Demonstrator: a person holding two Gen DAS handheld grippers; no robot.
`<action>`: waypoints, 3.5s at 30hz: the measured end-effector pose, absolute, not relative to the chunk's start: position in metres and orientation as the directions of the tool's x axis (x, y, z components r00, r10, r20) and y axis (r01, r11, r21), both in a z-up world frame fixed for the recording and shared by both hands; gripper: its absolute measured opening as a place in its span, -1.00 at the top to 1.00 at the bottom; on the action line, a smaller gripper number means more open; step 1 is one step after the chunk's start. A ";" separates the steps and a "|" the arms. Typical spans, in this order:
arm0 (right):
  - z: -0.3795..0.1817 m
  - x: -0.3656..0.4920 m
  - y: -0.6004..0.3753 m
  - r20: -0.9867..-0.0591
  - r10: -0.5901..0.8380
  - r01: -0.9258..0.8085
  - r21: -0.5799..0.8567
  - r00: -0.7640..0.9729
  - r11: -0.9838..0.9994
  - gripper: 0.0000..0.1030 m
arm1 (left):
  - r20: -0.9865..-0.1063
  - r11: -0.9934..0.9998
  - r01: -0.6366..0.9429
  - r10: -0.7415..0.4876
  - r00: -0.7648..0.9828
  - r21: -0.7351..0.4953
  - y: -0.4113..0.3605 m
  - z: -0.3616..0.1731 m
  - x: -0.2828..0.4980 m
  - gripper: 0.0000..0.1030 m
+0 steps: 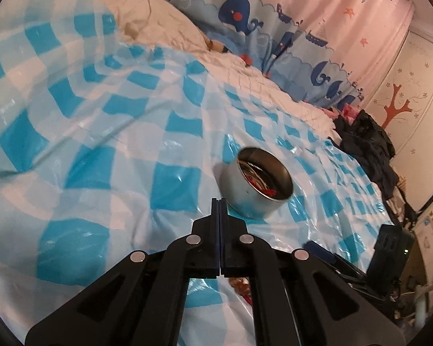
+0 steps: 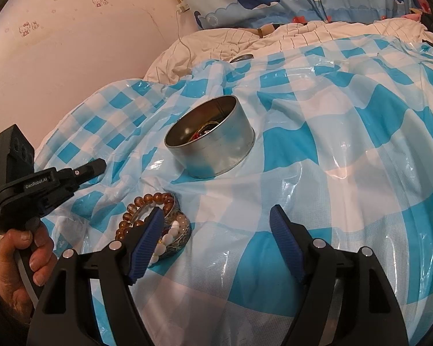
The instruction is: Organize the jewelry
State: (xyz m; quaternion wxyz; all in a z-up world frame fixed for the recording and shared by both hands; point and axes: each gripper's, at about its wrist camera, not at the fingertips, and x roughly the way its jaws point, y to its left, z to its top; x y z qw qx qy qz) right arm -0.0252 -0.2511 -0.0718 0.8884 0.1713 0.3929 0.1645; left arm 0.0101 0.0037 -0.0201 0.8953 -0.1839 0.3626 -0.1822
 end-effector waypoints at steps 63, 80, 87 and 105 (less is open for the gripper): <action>-0.046 -0.008 -0.216 -0.652 0.510 -0.325 0.393 0.561 0.860 -0.05 | -0.635 0.859 0.118 -0.454 0.626 -0.498 0.014 -0.044 0.026 1.00; -0.053 -0.002 -0.271 -0.481 0.650 -0.179 0.707 0.588 0.684 -0.05 | -0.607 0.871 0.178 -0.452 0.654 -0.457 0.002 -0.014 0.022 1.00; -0.057 -0.003 -0.263 -0.517 0.639 -0.180 0.680 0.570 0.711 -0.05 | -0.694 0.935 0.057 -0.300 0.655 -0.350 0.013 -0.041 0.034 -0.22; -0.062 -0.002 -0.260 -0.526 0.640 -0.174 0.680 0.560 0.712 -0.05 | -0.721 0.981 0.182 -0.177 0.670 -0.072 -0.020 -0.035 0.024 1.00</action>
